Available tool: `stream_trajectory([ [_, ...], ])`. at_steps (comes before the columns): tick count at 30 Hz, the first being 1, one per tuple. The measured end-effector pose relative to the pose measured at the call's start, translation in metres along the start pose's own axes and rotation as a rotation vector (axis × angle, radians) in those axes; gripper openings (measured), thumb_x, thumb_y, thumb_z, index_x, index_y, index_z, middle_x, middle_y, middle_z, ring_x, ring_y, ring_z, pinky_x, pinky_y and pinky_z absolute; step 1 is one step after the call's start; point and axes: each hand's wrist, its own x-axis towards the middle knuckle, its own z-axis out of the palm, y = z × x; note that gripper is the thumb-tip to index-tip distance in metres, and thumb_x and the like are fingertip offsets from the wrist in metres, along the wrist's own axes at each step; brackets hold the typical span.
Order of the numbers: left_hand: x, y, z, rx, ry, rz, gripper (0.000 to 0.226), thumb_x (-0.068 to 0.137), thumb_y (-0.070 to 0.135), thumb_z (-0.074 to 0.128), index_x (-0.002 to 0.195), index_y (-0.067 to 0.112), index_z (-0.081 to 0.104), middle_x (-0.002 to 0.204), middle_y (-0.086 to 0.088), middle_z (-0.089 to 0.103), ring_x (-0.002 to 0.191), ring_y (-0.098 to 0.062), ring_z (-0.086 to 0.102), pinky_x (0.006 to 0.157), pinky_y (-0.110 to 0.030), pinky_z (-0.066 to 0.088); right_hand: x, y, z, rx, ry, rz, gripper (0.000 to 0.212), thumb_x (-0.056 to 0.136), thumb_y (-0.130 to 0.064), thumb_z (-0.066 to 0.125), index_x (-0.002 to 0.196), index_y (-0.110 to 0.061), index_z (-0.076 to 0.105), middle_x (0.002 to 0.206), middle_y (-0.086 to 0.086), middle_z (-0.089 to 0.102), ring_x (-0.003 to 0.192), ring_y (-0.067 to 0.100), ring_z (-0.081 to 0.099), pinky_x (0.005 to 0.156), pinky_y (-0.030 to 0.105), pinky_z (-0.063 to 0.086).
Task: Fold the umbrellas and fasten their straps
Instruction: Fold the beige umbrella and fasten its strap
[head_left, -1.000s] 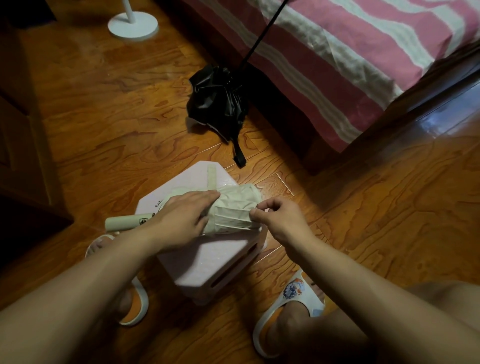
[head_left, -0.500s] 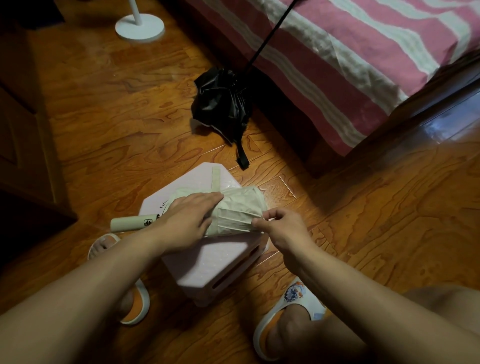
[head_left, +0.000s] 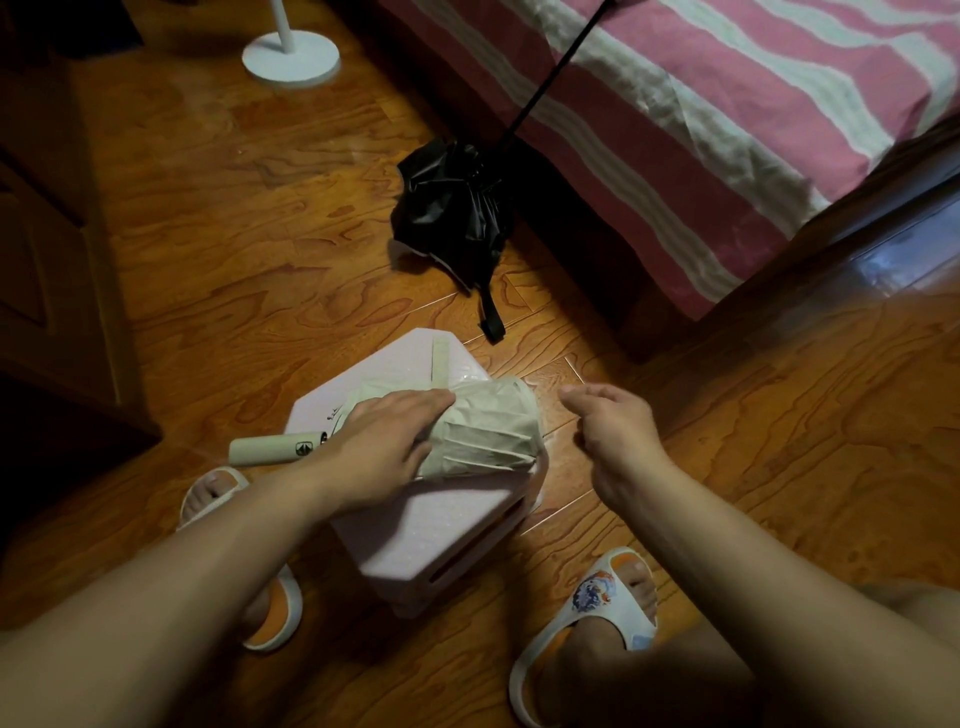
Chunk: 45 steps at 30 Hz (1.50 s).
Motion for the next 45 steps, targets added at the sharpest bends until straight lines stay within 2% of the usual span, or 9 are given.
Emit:
stream_trajectory([
  [3, -0.002, 0.0, 0.001, -0.002, 0.017, 0.01, 0.062, 0.101, 0.025, 0.056, 0.157, 0.03, 0.031, 0.16, 0.007, 0.037, 0.147, -0.017, 0.032, 0.12, -0.041, 0.025, 0.002, -0.003, 0.007, -0.471, -0.083, -0.372, 0.007, 0.097, -0.027, 0.065, 0.092, -0.028, 0.069, 0.098, -0.005, 0.065, 0.097, 0.016, 0.06, 0.087, 0.04, 0.054],
  [6, -0.004, 0.001, 0.004, 0.002, 0.042, 0.02, 0.061, 0.101, 0.024, 0.056, 0.156, 0.03, 0.031, 0.16, 0.008, 0.036, 0.146, -0.016, 0.03, 0.119, -0.038, 0.022, 0.001, 0.002, 0.02, -0.685, -0.141, -0.396, 0.009, 0.091, -0.03, 0.073, 0.084, -0.03, 0.066, 0.087, -0.006, 0.061, 0.084, 0.015, 0.057, 0.076, 0.043, 0.055],
  [10, -0.014, 0.007, 0.012, 0.033, 0.12, 0.025, 0.06, 0.101, 0.022, 0.053, 0.157, 0.026, 0.032, 0.16, 0.005, 0.035, 0.147, -0.017, 0.029, 0.118, -0.04, 0.021, -0.001, 0.003, 0.025, -0.608, -0.128, -0.242, 0.011, 0.084, -0.024, 0.079, 0.088, -0.024, 0.069, 0.084, -0.005, 0.06, 0.082, 0.017, 0.058, 0.081, 0.051, 0.057],
  [16, -0.02, 0.005, 0.02, 0.068, 0.153, 0.042, 0.058, 0.102, 0.025, 0.049, 0.157, 0.027, 0.03, 0.16, 0.006, 0.036, 0.147, -0.017, 0.03, 0.119, -0.042, 0.022, -0.016, -0.006, 0.025, -0.32, -0.182, -0.07, 0.027, 0.088, -0.014, 0.077, 0.112, -0.014, 0.067, 0.091, -0.002, 0.06, 0.078, 0.009, 0.059, 0.071, 0.029, 0.058],
  [21, -0.017, 0.008, 0.016, 0.051, 0.146, 0.039, 0.059, 0.101, 0.022, 0.051, 0.157, 0.028, 0.031, 0.16, 0.009, 0.035, 0.146, -0.014, 0.028, 0.117, -0.037, 0.018, -0.012, -0.018, 0.035, -0.306, -0.144, 0.045, 0.014, 0.087, -0.013, 0.078, 0.094, -0.006, 0.067, 0.085, 0.006, 0.065, 0.072, 0.013, 0.058, 0.056, 0.028, 0.049],
  [27, -0.018, 0.007, 0.014, 0.047, 0.125, 0.046, 0.06, 0.101, 0.022, 0.051, 0.157, 0.029, 0.03, 0.161, 0.01, 0.032, 0.148, -0.014, 0.026, 0.118, -0.037, 0.017, 0.001, -0.02, 0.048, -0.893, -0.063, -0.118, 0.027, 0.083, -0.042, 0.076, 0.081, -0.015, 0.071, 0.084, 0.004, 0.07, 0.081, 0.023, 0.067, 0.078, 0.046, 0.061],
  [33, -0.015, 0.008, 0.011, 0.034, 0.115, 0.031, 0.061, 0.102, 0.021, 0.051, 0.158, 0.028, 0.029, 0.162, 0.009, 0.031, 0.148, -0.013, 0.025, 0.118, -0.038, 0.017, -0.005, -0.016, 0.052, -0.592, -0.023, -0.125, 0.013, 0.08, -0.018, 0.079, 0.073, -0.02, 0.068, 0.083, 0.001, 0.068, 0.087, 0.024, 0.065, 0.079, 0.053, 0.06],
  [41, -0.014, 0.009, 0.009, 0.013, 0.104, 0.032, 0.061, 0.1, 0.02, 0.053, 0.157, 0.027, 0.031, 0.162, 0.008, 0.032, 0.147, -0.015, 0.025, 0.118, -0.038, 0.017, -0.015, -0.008, 0.044, -0.756, 0.061, -0.351, 0.017, 0.085, -0.034, 0.078, 0.078, -0.025, 0.065, 0.084, -0.011, 0.063, 0.09, 0.017, 0.06, 0.079, 0.046, 0.057],
  [45, -0.014, 0.008, 0.009, 0.017, 0.088, 0.024, 0.061, 0.101, 0.022, 0.051, 0.158, 0.029, 0.029, 0.163, 0.01, 0.03, 0.148, -0.013, 0.023, 0.119, -0.037, 0.016, -0.018, -0.018, 0.041, -0.624, 0.001, -0.174, 0.022, 0.081, -0.018, 0.081, 0.095, -0.023, 0.064, 0.09, -0.003, 0.061, 0.082, 0.018, 0.06, 0.076, 0.047, 0.059],
])
